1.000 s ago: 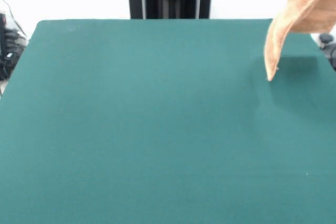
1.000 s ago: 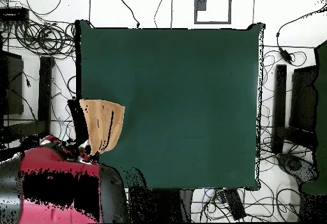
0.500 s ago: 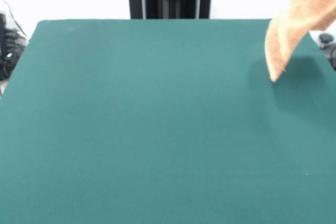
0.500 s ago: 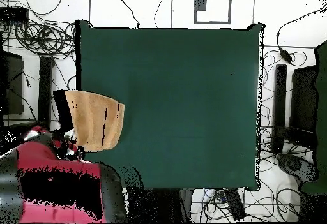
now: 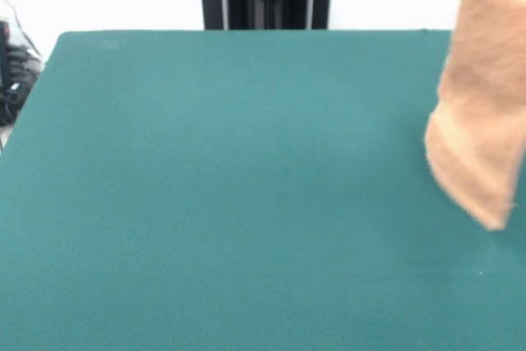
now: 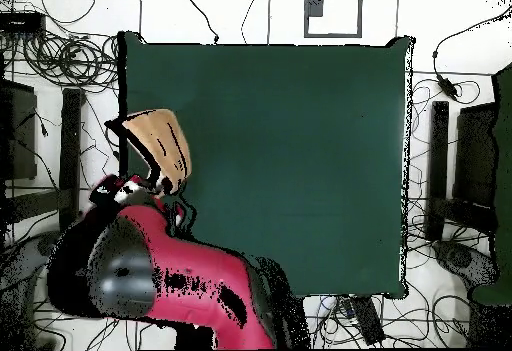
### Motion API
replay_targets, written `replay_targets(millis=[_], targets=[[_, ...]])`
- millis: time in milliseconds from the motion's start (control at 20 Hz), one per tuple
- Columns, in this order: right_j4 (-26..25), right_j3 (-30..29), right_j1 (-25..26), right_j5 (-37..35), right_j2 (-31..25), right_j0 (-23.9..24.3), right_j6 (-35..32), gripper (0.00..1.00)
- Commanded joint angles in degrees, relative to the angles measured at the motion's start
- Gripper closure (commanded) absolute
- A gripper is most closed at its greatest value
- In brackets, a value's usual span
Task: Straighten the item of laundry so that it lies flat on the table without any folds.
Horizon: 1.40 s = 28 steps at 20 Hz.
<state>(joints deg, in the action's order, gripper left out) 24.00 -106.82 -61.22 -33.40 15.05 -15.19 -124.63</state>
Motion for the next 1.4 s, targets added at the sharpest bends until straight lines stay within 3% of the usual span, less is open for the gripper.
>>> replay_targets(millis=[50,350,700,1050,1400], targets=[[-4.5,-11.3,-2.3,-2.1,-11.5,4.8,17.0,1.00],[-7.6,-11.9,-3.5,-2.9,-16.1,11.3,18.9,1.00],[-11.1,-15.3,-3.6,0.9,-23.6,20.9,22.3,1.00],[-17.0,-17.0,-3.1,2.5,-31.7,31.3,25.1,1.00],[-21.6,-17.0,-4.4,0.2,-37.1,36.3,22.7,1.00]])
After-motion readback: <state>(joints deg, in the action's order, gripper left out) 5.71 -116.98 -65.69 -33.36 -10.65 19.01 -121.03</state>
